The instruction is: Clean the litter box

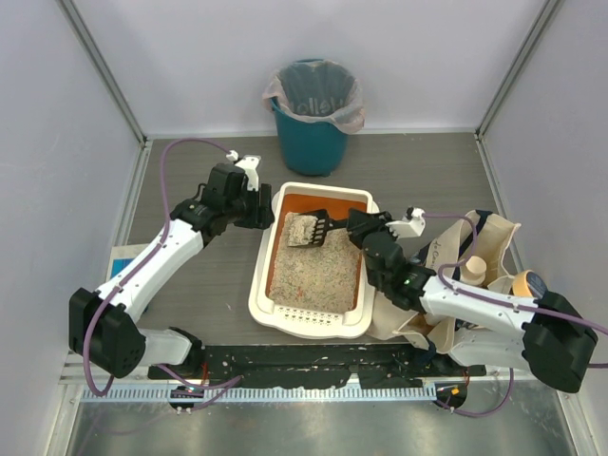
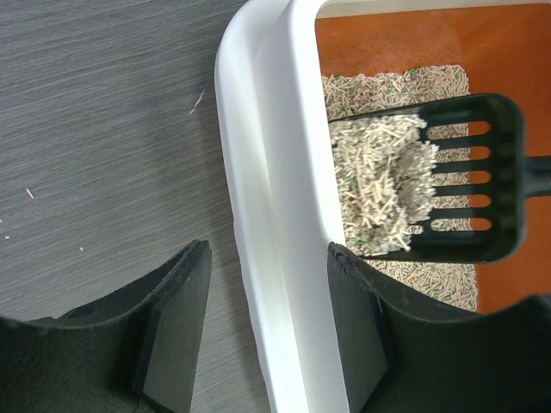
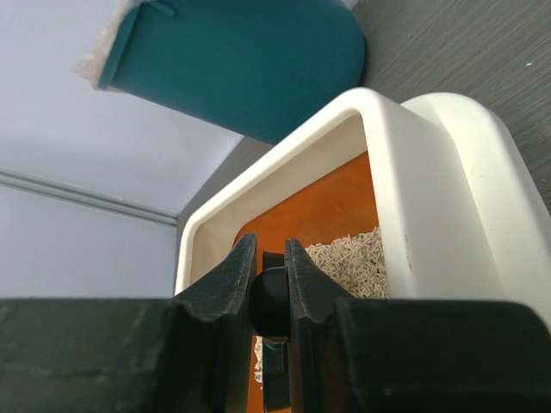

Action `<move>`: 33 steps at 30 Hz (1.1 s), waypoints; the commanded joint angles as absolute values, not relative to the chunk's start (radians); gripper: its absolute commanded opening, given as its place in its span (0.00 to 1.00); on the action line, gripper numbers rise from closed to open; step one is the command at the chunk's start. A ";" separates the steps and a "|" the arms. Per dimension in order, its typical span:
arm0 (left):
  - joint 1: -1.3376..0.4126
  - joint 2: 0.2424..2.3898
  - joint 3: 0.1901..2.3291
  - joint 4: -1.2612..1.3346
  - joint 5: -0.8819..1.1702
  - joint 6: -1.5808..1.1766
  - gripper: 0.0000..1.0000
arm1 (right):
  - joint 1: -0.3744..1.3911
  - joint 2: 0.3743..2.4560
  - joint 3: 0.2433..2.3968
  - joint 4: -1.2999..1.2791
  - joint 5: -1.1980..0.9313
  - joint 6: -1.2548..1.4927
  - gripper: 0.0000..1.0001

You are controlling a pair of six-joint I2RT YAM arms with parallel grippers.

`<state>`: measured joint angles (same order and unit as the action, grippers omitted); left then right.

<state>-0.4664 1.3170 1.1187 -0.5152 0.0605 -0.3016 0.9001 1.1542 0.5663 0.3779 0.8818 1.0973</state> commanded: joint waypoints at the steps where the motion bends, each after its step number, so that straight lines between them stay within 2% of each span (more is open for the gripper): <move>1: -0.462 1.289 1.118 -0.486 0.048 -0.284 0.60 | 0.897 1.043 0.561 0.393 0.957 1.123 0.01; 15: -0.462 1.289 1.115 -0.486 0.048 -0.285 0.60 | 0.894 0.872 0.477 0.313 0.957 1.143 0.01; 27: -0.465 1.290 1.111 -0.486 0.032 -0.284 0.60 | 0.839 0.747 0.383 0.290 0.838 1.253 0.01; 33: -0.466 1.296 1.109 -0.488 0.028 -0.281 0.59 | 0.822 0.703 0.308 0.304 0.847 1.316 0.01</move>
<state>-0.4664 1.3170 1.1175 -0.5133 0.0494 -0.3019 0.8371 0.7315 0.3489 0.2626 0.8345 1.2335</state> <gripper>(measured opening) 0.596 0.214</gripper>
